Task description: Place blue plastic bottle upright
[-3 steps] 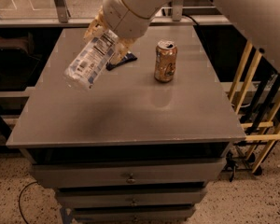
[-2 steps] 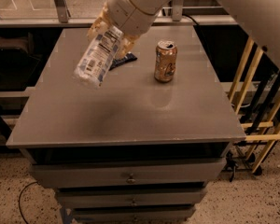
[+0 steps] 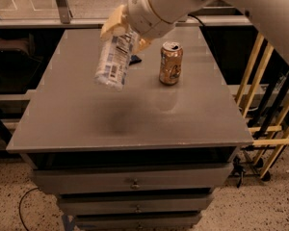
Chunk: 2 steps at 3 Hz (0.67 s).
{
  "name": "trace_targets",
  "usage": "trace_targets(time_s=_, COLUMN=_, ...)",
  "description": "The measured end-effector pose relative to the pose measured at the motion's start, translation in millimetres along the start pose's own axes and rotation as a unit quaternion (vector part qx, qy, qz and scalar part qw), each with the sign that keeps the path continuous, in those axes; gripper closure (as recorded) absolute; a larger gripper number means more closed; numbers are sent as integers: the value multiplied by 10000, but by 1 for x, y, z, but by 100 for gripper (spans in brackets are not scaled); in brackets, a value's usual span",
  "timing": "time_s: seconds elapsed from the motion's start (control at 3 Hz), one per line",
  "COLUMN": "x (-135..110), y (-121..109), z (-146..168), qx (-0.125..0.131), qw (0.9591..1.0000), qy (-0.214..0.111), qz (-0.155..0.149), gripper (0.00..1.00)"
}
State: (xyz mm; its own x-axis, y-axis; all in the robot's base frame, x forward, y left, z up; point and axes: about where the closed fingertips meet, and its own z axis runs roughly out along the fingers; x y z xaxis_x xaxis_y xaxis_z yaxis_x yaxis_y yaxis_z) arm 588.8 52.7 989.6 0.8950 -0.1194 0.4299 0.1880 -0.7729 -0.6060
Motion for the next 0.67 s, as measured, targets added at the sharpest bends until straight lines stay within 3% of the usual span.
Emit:
trace_targets(time_s=0.33, x=4, y=14, z=-2, qx=158, qw=9984, qy=352, qz=-413, gripper=100)
trace_targets(time_s=0.67, x=5, y=31, z=-9, qx=303, qw=9967, qy=578, qz=-487, gripper=100)
